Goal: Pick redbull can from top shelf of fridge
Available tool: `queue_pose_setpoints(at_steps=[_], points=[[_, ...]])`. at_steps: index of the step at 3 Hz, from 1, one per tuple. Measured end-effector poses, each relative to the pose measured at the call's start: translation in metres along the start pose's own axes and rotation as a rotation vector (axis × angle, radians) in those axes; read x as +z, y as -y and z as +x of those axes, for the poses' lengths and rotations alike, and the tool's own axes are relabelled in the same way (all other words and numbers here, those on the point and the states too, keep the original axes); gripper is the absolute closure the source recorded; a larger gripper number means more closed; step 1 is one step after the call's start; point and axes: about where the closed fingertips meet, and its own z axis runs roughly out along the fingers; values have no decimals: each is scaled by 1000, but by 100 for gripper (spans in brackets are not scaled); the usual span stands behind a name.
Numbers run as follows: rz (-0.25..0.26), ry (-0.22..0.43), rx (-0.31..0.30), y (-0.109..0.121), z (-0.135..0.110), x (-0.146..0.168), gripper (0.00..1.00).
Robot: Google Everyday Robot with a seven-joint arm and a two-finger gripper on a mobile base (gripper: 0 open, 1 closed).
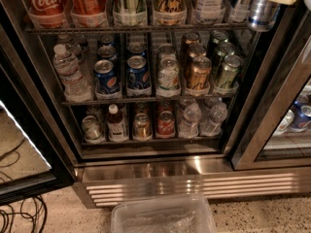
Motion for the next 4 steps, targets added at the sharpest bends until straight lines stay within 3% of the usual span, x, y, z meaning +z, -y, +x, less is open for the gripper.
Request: queue_pose_setpoints(at_steps=[1, 2, 3, 4], points=[[-114, -36, 10, -33, 12, 4, 100], [-341, -97, -1, -97, 32, 13, 100], [-404, -138, -8, -114, 41, 5, 100], [-405, -138, -8, -114, 41, 5, 100]])
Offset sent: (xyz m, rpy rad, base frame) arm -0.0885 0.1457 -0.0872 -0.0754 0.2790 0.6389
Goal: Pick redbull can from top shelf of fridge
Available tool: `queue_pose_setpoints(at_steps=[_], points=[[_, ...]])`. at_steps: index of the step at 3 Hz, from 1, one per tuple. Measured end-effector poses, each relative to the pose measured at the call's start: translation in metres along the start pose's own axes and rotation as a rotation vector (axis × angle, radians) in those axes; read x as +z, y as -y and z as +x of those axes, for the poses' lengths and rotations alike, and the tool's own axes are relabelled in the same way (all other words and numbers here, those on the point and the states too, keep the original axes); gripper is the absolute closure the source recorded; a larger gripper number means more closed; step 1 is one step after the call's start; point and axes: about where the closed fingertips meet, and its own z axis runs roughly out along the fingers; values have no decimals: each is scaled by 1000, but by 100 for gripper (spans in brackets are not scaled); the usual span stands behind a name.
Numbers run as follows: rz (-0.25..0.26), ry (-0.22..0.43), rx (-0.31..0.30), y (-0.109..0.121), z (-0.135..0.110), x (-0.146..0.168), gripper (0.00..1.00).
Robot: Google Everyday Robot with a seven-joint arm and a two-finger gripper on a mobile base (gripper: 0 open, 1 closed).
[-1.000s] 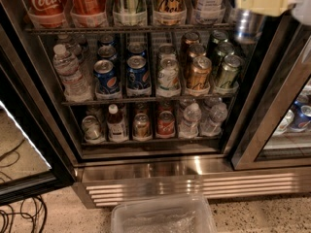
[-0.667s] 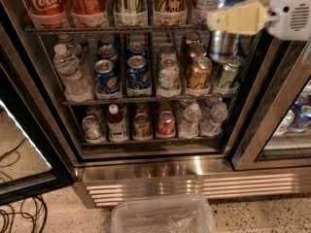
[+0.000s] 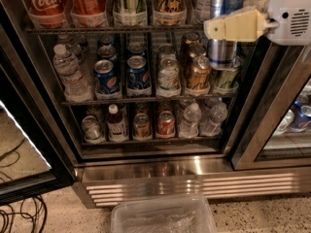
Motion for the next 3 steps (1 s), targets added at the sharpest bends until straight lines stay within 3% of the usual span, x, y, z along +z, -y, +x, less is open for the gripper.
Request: queue_pose_setpoints(at_steps=[1, 2, 3], points=[[-64, -9, 3, -20, 7, 14, 100], [-183, -14, 27, -60, 21, 32, 100], [-207, -16, 35, -70, 22, 38, 100]])
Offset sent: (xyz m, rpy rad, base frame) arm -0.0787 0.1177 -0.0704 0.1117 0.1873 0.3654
